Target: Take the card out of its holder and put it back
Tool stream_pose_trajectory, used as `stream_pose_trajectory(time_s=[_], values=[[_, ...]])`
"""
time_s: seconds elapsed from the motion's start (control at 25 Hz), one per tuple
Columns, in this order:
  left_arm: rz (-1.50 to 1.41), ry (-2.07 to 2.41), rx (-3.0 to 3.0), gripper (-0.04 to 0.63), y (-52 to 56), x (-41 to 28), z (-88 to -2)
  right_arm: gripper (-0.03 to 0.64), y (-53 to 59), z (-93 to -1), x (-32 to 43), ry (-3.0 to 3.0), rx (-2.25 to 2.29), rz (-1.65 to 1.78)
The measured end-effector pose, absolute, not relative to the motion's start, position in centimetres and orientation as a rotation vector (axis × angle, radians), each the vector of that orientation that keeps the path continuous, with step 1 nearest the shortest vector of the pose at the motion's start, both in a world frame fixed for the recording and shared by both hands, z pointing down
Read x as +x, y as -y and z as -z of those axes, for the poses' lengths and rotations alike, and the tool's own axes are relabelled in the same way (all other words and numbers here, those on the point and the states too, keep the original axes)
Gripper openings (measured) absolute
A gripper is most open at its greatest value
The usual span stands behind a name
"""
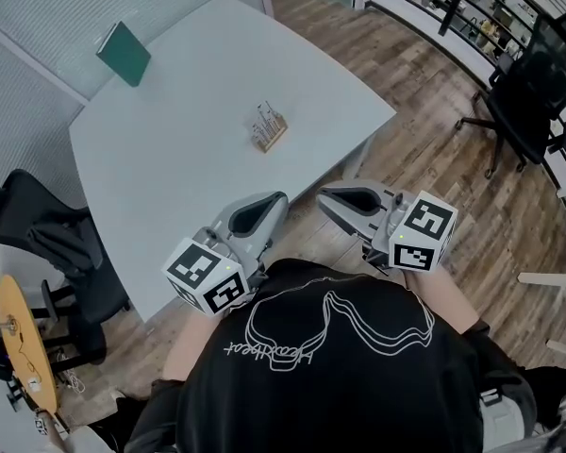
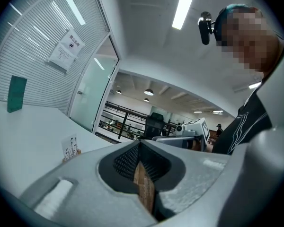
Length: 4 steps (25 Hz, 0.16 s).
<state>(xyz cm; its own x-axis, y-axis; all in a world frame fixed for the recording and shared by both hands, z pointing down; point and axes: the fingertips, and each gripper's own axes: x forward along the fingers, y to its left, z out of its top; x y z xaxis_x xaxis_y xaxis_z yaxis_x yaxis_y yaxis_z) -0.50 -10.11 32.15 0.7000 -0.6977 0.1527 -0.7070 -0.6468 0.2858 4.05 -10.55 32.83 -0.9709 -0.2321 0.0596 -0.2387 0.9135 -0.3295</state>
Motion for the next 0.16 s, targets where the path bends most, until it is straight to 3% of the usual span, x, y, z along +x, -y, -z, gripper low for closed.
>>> stream_pose_trajectory(time_s=[0.16], values=[[-0.045,1.104,2.589,0.014,9.9,-0.44,-32.16,0.008,10.12,-32.82,3.96,3.049,0.369,-0.521]])
